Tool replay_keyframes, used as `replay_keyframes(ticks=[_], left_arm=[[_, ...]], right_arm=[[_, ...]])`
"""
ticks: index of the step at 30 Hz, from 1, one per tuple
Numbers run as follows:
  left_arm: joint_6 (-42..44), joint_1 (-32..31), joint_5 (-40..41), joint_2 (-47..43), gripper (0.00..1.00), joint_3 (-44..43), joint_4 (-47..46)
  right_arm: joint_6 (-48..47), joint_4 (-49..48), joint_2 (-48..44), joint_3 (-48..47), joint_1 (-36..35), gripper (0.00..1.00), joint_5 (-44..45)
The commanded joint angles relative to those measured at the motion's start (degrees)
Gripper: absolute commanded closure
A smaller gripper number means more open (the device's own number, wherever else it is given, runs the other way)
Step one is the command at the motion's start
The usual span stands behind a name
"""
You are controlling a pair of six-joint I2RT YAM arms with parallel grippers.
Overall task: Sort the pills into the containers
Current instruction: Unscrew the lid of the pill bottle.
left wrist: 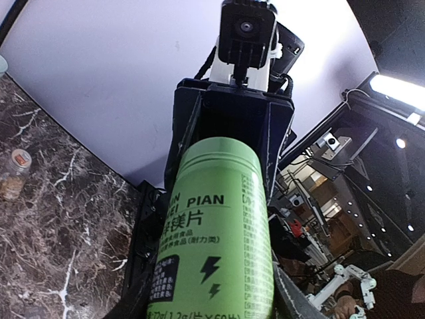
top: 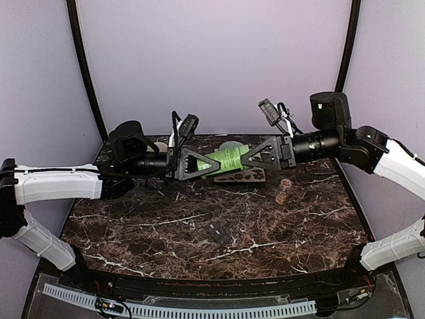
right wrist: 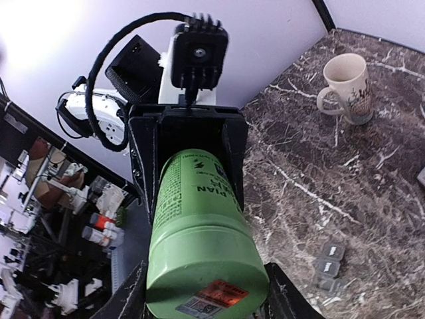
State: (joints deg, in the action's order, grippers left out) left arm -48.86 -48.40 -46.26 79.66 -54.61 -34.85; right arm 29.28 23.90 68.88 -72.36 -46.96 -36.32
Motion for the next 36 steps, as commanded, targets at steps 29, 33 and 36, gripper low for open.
replay_keyframes(ticks=[29,33,36], left_arm=[[-9.89,0.84,-6.08,1.64,1.00,1.93,-10.76],[-7.91,0.85,-5.92,1.35,1.00,1.41,-8.90],[-4.97,0.85,-5.24,0.46,1.00,0.87,-6.05]], right_arm=[[-10.38,-6.20,-6.90,4.32,0.26,0.29,3.53],[-6.18,-6.03,-6.75,3.71,0.31,0.25,4.53],[0.31,-5.71,-5.51,2.40,0.43,0.24,5.52]])
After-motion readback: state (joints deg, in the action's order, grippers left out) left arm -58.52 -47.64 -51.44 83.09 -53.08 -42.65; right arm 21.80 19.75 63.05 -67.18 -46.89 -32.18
